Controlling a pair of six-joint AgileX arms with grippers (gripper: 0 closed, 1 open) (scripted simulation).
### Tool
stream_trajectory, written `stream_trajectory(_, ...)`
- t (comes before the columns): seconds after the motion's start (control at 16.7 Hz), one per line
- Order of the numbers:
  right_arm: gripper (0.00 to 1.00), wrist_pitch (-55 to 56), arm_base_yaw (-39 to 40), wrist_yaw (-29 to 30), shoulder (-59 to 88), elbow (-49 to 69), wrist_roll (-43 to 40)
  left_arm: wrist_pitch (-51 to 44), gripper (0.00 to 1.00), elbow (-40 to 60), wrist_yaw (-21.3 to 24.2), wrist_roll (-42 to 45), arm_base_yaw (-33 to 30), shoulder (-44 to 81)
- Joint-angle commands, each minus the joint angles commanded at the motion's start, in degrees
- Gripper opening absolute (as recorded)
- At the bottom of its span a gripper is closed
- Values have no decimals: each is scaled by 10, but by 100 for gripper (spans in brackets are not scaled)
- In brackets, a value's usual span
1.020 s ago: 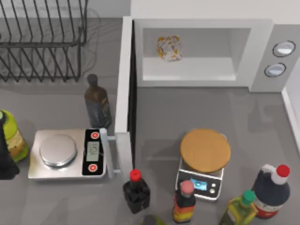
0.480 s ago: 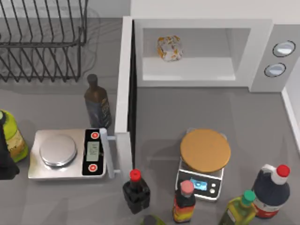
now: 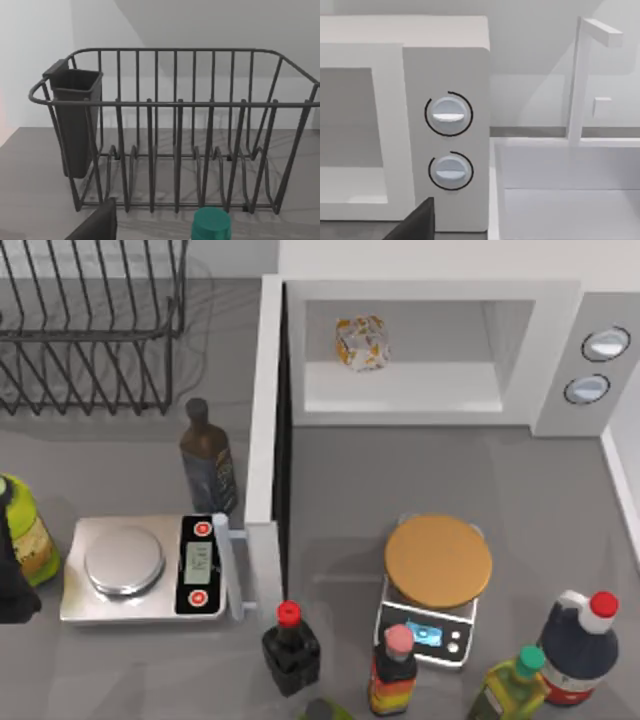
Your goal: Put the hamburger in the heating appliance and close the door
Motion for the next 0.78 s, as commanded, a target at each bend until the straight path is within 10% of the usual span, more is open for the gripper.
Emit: stream_trajectory(0.78, 100, 0, 0, 0, 0, 0, 0, 0, 0, 0, 0, 0, 0, 0)
